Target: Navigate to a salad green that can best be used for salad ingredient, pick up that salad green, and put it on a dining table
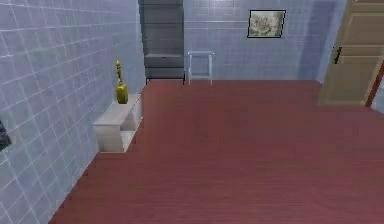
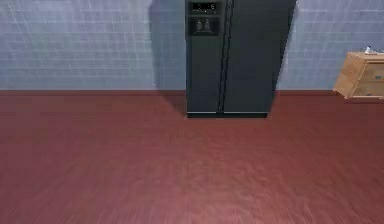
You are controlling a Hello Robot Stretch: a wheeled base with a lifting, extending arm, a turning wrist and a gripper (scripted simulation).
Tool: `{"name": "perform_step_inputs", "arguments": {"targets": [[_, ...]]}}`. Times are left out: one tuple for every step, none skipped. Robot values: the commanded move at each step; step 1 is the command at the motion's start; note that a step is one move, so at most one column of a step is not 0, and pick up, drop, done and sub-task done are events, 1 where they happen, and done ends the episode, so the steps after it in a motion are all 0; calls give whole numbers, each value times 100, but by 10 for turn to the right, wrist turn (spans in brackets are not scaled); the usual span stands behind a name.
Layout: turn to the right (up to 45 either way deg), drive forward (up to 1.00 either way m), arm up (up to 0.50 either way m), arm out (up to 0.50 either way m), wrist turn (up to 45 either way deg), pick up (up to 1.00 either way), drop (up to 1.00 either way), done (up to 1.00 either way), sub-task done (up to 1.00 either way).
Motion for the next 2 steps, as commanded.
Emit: {"name": "perform_step_inputs", "arguments": {"targets": [[450, 0, 0, 0, 0, 0, 0, 0, 0], [450, 0, 0, 0, 0, 0, 0, 0, 0]]}}
